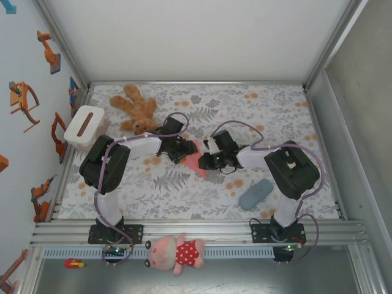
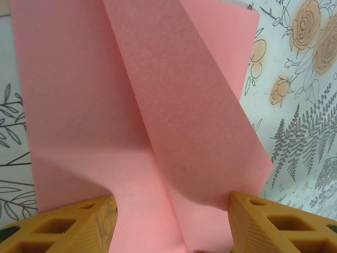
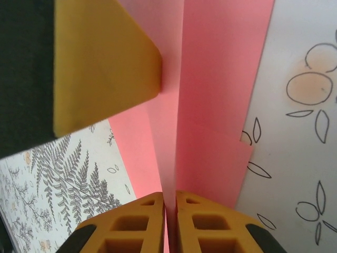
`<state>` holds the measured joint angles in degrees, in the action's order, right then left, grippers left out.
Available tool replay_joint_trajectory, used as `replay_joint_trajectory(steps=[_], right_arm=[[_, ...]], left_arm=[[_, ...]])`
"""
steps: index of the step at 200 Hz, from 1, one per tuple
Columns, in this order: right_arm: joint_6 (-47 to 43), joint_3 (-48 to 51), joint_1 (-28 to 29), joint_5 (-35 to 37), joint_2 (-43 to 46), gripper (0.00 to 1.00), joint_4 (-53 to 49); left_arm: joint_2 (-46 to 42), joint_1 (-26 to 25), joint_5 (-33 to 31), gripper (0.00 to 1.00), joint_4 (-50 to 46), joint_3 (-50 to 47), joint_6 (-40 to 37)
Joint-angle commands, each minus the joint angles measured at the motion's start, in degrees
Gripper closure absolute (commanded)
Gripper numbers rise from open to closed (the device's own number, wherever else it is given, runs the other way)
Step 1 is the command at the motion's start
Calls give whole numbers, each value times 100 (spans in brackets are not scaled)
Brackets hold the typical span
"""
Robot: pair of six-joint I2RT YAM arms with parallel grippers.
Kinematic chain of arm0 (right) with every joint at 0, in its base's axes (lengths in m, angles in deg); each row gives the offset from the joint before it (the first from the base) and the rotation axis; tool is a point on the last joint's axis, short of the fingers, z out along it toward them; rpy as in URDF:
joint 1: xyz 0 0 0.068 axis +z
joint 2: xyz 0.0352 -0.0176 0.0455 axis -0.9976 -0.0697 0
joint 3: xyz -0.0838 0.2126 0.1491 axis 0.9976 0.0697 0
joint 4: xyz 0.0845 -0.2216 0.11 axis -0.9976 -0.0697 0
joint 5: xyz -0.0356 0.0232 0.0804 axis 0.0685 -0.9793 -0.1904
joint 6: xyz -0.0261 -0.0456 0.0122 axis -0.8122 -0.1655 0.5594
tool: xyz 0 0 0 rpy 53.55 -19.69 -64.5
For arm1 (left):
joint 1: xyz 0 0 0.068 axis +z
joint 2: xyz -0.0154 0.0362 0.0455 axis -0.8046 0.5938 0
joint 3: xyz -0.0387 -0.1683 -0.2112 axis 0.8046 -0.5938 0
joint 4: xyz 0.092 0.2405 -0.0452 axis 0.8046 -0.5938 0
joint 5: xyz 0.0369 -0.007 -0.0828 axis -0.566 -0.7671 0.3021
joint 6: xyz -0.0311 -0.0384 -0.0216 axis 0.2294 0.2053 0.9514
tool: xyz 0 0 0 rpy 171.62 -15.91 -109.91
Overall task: Fold a paper plane with a square sheet of paper (pick it up from the middle)
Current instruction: Fourth fold the wing at the center of the table.
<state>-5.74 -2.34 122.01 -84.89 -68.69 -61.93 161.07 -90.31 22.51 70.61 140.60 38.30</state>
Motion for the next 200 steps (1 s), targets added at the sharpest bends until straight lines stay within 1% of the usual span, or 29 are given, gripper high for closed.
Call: replay_joint_trajectory(steps=[1, 38, 80, 102, 126, 161, 181, 200], right_arm=[[31, -7, -59, -113, -73, 87, 97], [34, 31, -82, -149, -100, 87, 117], [103, 107, -172, -402, -168, 93, 225], [274, 263, -258, -557, -229, 94, 446], [385, 368, -352, -708, -284, 95, 601], [473, 417, -437, -815, -293, 95, 692], [496, 425, -465, -858, -315, 95, 730], [537, 443, -498, -919, -335, 95, 792]], left_arm=[[364, -111, -71, 41, -872, -222, -99], [335, -108, -51, 40, -887, -199, -103], [102, -111, -7, 41, -878, -61, -145], [-230, -133, 144, 39, -540, 59, -155], [-538, -133, 46, 36, -303, 138, -220], [-825, -114, 50, 36, 226, -123, -209], [-871, -84, 162, 40, 574, -274, -205], [-816, -58, 365, 49, 948, -411, -182]])
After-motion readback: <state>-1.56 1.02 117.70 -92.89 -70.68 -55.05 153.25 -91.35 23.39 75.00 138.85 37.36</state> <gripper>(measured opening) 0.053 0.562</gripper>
